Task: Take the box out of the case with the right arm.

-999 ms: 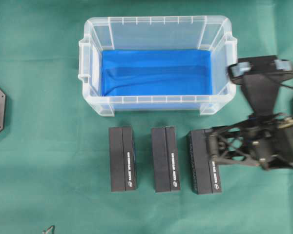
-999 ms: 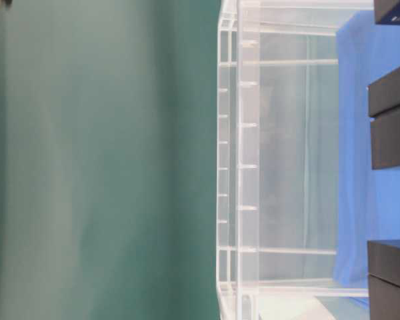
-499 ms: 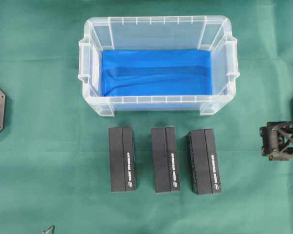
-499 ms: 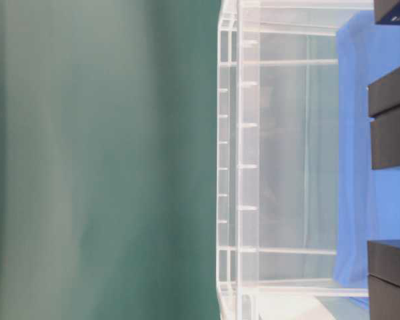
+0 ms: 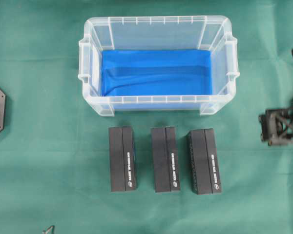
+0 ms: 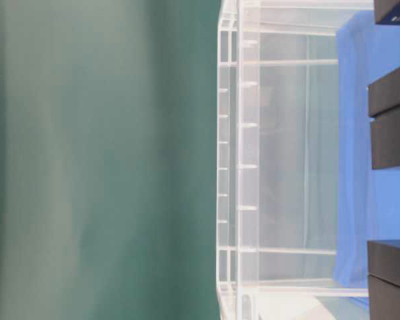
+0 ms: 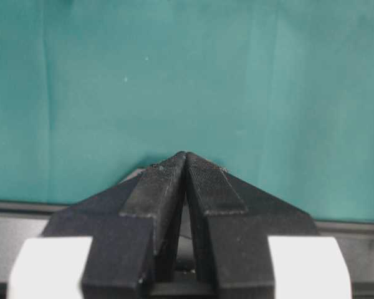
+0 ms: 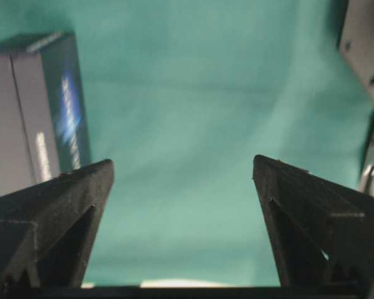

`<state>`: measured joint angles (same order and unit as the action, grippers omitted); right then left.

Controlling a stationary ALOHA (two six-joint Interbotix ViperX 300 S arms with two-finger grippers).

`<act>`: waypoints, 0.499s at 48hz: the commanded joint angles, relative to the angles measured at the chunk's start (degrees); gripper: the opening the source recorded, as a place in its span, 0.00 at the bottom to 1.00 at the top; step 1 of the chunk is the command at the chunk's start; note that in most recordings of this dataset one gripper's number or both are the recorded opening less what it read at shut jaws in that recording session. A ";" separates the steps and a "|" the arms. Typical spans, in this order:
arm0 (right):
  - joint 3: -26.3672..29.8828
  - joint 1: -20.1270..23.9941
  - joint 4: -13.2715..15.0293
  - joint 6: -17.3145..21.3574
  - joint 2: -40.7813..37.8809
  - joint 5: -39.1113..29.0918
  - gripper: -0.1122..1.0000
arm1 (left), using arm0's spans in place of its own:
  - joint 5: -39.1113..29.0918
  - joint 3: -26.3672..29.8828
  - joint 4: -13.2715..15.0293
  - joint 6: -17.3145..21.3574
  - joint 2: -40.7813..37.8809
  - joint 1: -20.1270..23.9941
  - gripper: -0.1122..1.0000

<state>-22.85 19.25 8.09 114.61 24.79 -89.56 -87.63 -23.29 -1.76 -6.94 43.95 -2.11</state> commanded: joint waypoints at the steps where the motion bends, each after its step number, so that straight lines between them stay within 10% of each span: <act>1: -0.09 -3.87 0.26 -3.87 1.67 0.00 0.89 | 0.18 0.70 -0.09 0.09 -0.18 0.09 0.10; 24: -1.49 -26.63 0.18 -29.71 3.60 2.11 0.89 | 0.26 0.70 -0.09 0.09 -0.18 0.09 0.10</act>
<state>-24.87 -5.10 8.09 86.57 27.86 -88.07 -87.54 -23.20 -1.76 -6.94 43.95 -2.20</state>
